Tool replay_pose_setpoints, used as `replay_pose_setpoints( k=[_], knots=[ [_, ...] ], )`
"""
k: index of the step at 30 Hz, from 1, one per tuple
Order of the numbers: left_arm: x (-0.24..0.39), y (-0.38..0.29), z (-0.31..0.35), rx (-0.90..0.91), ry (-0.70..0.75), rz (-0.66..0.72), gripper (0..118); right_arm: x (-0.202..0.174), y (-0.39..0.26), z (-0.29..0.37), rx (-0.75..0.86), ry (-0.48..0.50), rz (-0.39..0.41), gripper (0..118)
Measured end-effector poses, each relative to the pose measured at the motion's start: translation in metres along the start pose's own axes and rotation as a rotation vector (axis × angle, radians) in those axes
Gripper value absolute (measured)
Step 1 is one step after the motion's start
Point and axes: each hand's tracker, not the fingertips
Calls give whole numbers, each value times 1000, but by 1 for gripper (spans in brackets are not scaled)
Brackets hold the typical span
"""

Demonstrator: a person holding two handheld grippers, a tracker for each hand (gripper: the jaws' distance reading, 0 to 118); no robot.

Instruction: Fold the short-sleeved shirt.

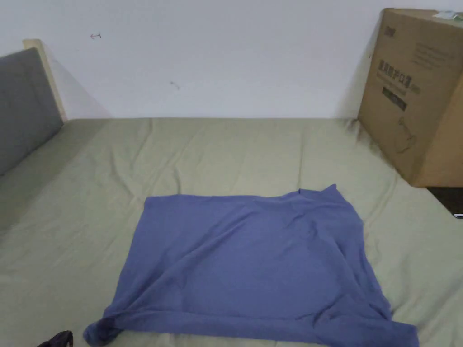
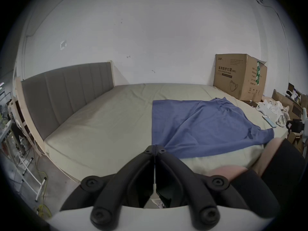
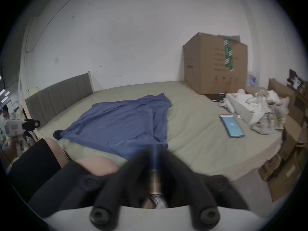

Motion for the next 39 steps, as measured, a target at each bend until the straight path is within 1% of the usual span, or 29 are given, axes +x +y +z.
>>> replay_pose_setpoints(
  k=[2, 4, 5, 6, 7, 8, 9, 10, 11, 12, 14, 16, 17, 18, 20, 22, 25, 26, 27, 28, 29, 30, 31, 33, 34, 35, 36, 37, 39],
  knots=[
    [7, -11, 9, -44, -24, 59, 0, 1, -4, 9, -28, 73, -49, 0],
    [10, -23, 4, -73, -28, 79, 0, -4, -8, 9, -40, 37, -18, 0],
    [10, -28, -7, -82, -31, 62, 0, -4, -8, 5, -67, 53, -17, 0],
    [11, -32, -18, -93, -22, 35, 5, -3, -9, -4, -94, 62, -19, 0],
    [10, -30, -30, -100, -17, 15, 22, -3, -8, -9, -101, 59, -15, 0],
    [8, -29, -45, -102, -25, 15, 68, -5, -6, -14, -106, 54, -6, 0],
    [6, -28, -67, -126, -54, 33, 98, -6, -3, -18, -109, 57, -3, 0],
    [4, -26, -82, -175, -57, 64, 109, -5, -4, -24, -113, 67, -8, 0],
    [-1, -26, -100, -172, -55, 108, 107, -7, -2, -29, -115, 80, -15, 0],
    [-5, -25, -112, -161, -36, 110, 107, -10, -1, -32, -116, 86, -13, 0],
    [-11, -19, -138, -221, 29, 120, 106, -14, -2, -39, -123, 90, 1, 0],
    [-19, -19, -151, -221, 12, 165, 106, -16, -4, -45, -137, 94, 8, 0],
    [-17, -19, -158, -250, 0, 173, 98, -16, -6, -49, -152, 93, 8, 0],
    [-16, -19, -162, -269, 0, 163, 78, -16, -8, -52, -165, 90, 5, 0],
    [-10, -22, -163, -299, 26, 99, 3, -16, -11, -55, -180, 82, -3, 0],
    [-5, -15, -154, -300, -46, 68, 3, -15, -14, -58, -187, 82, -12, 0],
    [-2, -13, -137, -256, -39, 53, 3, -13, -14, -66, -198, 58, 13, 0],
    [-2, -11, -134, -247, -35, 61, 2, -11, -15, -73, -204, 7, 42, 0],
    [-3, -6, -131, -245, -36, 69, 2, -9, -14, -80, -208, -16, 53, 5],
    [-4, -3, -130, -241, -38, 80, 3, -6, -14, -87, -212, -2, 51, 25],
    [2, -5, -127, -233, -41, 88, 2, -1, -14, -96, -211, -1, 43, 72],
    [3, -2, -127, -231, -42, 90, 2, 3, -15, -109, -223, -13, 31, 103],
    [4, 0, -126, -231, -42, 90, 2, 6, -16, -117, -248, -21, 19, 109],
    [5, -3, -130, -230, -41, 86, 2, 11, -14, -132, -274, 22, -28, 108],
    [6, -2, -131, -235, -45, 87, 2, 12, -14, -138, -292, 37, -27, 106],
    [9, -1, -130, -239, -45, 85, 2, 11, -16, -144, -308, 49, -15, 88],
    [11, 0, -129, -244, -51, 83, 2, 10, -18, -148, -314, 59, -1, 51],
    [4, -9, -136, -248, -55, 73, 2, 7, -18, -150, -330, 55, 26, 6],
    [4, -8, -133, -251, -58, 64, 2, 1, -16, -144, -311, 61, 33, 4]
  ],
)
